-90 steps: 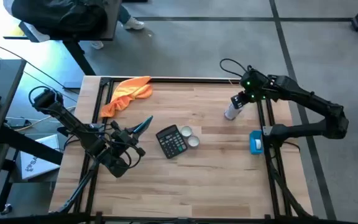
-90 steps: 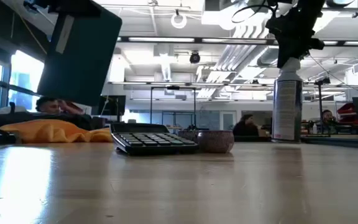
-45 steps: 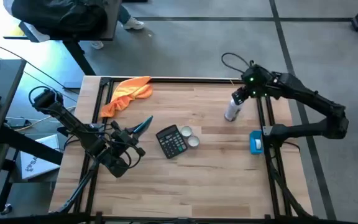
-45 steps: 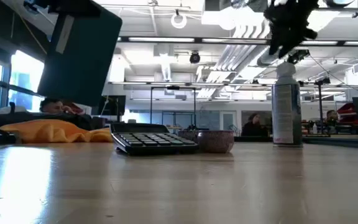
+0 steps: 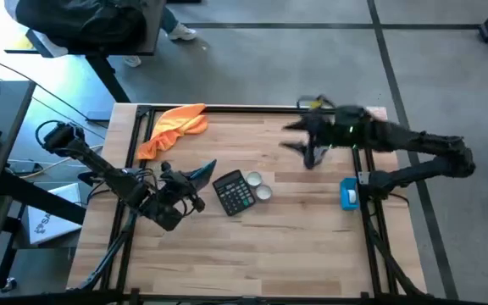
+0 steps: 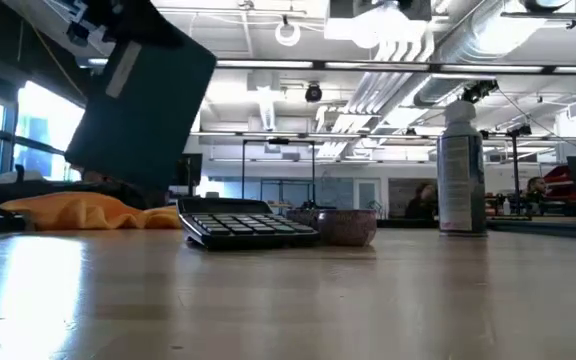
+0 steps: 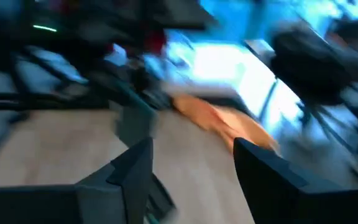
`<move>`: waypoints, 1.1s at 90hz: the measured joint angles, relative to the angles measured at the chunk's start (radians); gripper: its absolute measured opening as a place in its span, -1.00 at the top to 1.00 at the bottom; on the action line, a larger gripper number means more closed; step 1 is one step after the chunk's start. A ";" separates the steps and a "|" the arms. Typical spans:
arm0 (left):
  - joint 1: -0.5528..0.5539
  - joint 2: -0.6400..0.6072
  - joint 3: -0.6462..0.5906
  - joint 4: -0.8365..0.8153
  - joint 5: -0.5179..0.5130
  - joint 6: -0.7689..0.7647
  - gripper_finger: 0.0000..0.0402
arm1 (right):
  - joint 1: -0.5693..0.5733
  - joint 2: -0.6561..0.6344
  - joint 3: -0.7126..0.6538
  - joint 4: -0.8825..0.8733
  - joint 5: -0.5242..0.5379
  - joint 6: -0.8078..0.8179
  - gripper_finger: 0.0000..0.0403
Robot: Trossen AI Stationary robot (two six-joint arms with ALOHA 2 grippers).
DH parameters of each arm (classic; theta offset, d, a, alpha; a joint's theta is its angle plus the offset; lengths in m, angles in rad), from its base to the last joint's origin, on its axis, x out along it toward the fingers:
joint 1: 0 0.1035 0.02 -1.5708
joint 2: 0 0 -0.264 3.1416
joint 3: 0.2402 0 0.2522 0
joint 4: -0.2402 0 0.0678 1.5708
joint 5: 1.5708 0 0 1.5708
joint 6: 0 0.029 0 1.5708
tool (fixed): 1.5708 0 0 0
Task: Apply microfiber cloth
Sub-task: Wipe the back of the black tablet with the yellow microfiber cloth
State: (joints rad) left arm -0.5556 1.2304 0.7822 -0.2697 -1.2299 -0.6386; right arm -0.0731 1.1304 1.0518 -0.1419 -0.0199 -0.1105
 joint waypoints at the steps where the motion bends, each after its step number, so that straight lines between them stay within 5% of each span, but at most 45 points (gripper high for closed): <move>1: 0.003 0.000 0.000 0.010 0.011 0.010 0.96 | 0.007 0.005 -0.015 0.025 -0.005 0.000 0.06; 23: -0.007 0.000 0.000 0.266 0.206 0.280 0.96 | 0.140 0.189 -0.241 0.602 -0.086 0.042 0.06; 39: -0.051 0.040 -0.002 0.569 0.313 0.545 0.96 | 0.209 0.345 -0.234 0.761 -0.088 0.042 0.07; 53: -0.031 0.082 -0.070 0.949 0.508 0.744 0.96 | 0.234 0.427 -0.202 0.821 -0.111 0.042 0.07; 71: 0.068 0.047 -0.226 1.121 0.577 0.696 0.96 | 0.224 0.435 -0.176 0.824 -0.109 0.100 0.07; 85: 0.159 0.036 -0.318 1.259 0.760 0.623 0.96 | 0.220 0.435 -0.175 0.818 -0.101 0.131 0.07; 99: 0.190 0.036 -0.338 1.263 0.801 0.589 0.96 | 0.216 0.435 -0.174 0.818 -0.101 0.183 0.07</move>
State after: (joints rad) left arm -0.3656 1.2663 0.4443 0.9937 -0.4287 -0.0495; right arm 0.1430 1.5654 0.8780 0.6758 -0.1212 0.0727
